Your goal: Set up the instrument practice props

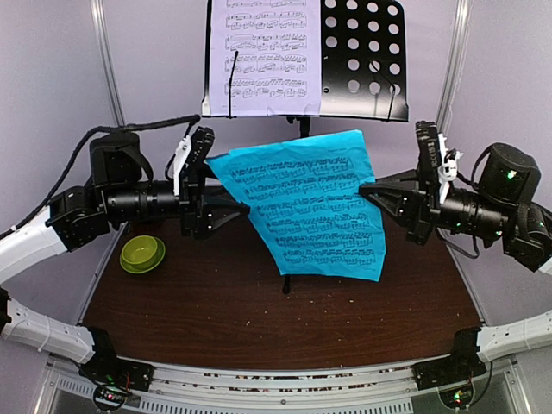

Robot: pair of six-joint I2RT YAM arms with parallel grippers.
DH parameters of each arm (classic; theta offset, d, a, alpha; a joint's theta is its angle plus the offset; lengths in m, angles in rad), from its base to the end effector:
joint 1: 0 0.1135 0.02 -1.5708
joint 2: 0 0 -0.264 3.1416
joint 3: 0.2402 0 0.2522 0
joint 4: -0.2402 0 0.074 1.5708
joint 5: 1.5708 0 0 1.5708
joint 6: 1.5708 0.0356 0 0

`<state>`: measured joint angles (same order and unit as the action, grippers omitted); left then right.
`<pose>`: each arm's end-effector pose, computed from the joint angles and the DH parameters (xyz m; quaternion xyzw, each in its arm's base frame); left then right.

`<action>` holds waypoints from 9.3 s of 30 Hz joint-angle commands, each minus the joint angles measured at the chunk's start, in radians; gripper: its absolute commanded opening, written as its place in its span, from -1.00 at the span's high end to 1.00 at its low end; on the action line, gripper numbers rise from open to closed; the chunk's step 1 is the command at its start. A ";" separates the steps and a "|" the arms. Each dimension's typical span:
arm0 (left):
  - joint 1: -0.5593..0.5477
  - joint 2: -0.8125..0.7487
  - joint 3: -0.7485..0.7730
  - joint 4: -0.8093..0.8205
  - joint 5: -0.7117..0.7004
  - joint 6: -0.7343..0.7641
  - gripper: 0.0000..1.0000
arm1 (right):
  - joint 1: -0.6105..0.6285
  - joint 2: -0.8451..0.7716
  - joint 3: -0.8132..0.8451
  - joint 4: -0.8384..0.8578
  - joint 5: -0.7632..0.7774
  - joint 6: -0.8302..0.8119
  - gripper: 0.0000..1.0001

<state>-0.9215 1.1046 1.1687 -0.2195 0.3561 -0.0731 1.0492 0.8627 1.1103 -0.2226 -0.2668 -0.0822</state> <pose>0.1401 -0.2051 0.4083 0.4127 0.6342 -0.4235 0.4981 0.0812 0.1602 0.4349 -0.4513 0.5332 0.4121 0.5850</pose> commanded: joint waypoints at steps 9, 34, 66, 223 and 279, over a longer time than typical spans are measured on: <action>-0.013 0.094 0.099 0.385 0.168 -0.203 -0.17 | -0.077 -0.050 -0.018 0.239 -0.034 0.233 1.00; -0.083 0.359 0.662 0.167 -0.046 -0.227 1.00 | -0.270 -0.055 0.025 0.308 0.078 0.433 0.77; -0.050 0.620 1.203 -0.051 -0.615 -0.227 1.00 | -0.304 0.249 0.521 -0.185 0.505 0.248 -0.03; 0.038 0.983 1.411 0.330 -0.177 -0.471 1.00 | -0.400 0.403 0.409 0.318 0.189 -0.018 1.00; 0.023 0.783 1.273 0.126 -0.297 -0.214 -0.43 | -0.397 0.414 0.399 0.333 0.268 0.027 1.00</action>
<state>-0.8921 1.9224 2.4775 -0.0792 0.0666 -0.3019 0.6537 1.2957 1.5127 0.0418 -0.0113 -0.0708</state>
